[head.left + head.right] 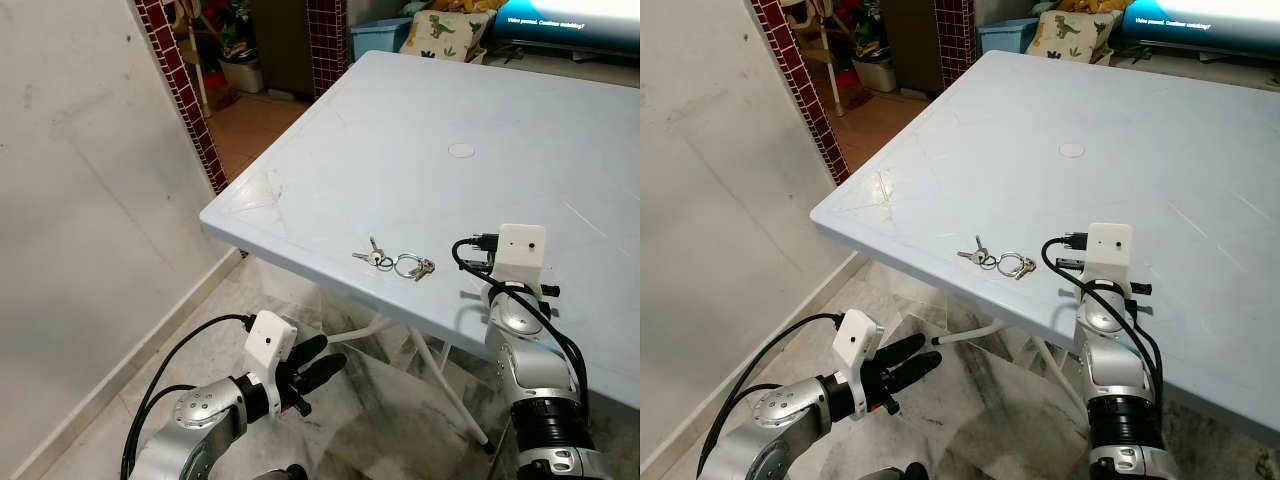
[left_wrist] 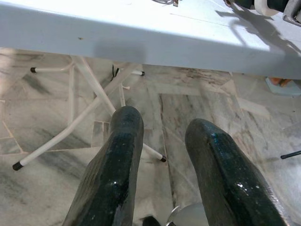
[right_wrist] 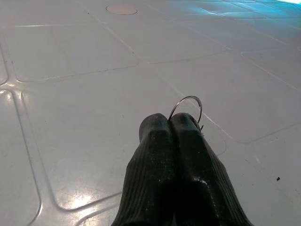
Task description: Hang keys on a hook
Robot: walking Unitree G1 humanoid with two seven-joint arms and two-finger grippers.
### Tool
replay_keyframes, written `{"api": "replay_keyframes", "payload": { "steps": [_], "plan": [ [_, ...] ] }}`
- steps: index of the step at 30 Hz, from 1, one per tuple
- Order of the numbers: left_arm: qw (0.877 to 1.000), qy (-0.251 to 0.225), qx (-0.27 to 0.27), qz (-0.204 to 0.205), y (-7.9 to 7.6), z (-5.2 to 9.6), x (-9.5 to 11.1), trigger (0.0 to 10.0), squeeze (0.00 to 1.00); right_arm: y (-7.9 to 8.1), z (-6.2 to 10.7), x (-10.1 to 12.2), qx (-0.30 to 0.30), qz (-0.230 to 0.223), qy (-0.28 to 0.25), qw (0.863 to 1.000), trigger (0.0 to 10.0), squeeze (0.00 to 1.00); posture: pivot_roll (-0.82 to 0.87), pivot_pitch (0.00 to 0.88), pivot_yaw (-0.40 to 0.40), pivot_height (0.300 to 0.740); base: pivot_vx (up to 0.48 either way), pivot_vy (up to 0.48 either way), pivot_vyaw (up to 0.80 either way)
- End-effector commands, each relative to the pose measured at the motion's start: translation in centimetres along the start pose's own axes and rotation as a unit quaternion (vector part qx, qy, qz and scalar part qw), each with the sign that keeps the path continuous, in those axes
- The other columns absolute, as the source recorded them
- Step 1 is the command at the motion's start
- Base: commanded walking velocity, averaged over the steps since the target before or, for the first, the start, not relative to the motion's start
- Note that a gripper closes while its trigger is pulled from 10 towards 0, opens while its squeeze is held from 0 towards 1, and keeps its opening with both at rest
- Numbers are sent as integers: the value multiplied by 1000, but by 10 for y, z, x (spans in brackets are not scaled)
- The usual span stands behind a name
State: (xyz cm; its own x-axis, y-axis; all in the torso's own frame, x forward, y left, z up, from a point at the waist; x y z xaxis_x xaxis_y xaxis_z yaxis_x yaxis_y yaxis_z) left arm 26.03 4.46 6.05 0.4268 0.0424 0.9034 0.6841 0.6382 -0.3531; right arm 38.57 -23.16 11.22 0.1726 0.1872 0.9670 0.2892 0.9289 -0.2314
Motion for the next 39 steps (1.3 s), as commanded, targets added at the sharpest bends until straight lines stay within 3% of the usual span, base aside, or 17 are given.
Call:
{"api": "replay_keyframes", "payload": {
  "steps": [1,8,20,27,29,30,35,39],
  "plan": [
    [1000,3,4,-12,2,2,1,10000,0,7,4,-1,11,8,-6,1000,0,0,-95,77,106,740,0,0,0],
    [1000,1,5,-14,3,1,1,10000,0,12,21,49,6,64,-138,988,0,0,-95,77,106,740,0,0,0],
    [999,-11,16,-26,6,-2,5,10000,0,30,36,63,39,77,-178,980,0,0,-104,70,108,740,0,0,0],
    [990,-75,106,-49,32,-2,33,10000,0,41,46,71,64,79,-201,974,0,0,-104,68,106,740,0,0,0],
    [987,-84,125,-48,39,-1,37,10000,0,41,47,73,67,75,-203,974,4353,0,-105,66,105,740,0,0,0],
    [983,-97,146,-48,46,2,42,10000,0,40,47,76,67,70,-203,974,10000,0,-106,67,105,740,0,0,0],
    [962,-136,231,-59,72,14,58,10000,0,41,52,87,84,55,-216,971,10000,0,-109,71,104,740,0,0,0],
    [952,-144,261,-66,83,21,61,10000,0,45,55,88,94,61,-220,969,10000,0,-109,69,103,740,0,0,400]
  ]
}}
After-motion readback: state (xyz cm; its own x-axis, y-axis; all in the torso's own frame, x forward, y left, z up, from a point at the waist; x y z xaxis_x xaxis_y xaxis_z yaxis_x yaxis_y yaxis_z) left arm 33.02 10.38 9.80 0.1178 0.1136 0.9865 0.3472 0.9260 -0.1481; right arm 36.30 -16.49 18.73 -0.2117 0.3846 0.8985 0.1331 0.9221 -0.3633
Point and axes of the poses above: a point about 5 cm out from each wrist's last joint towards the gripper, its own z axis pointing back from the gripper into the wrist, its own x axis along the axis of the wrist's last joint, y = z × x, the point moved 6 cm from there along -z, pointing out of the wrist towards the gripper, and after that the axes turned 3 degrees about z, right-handed, at the moved point
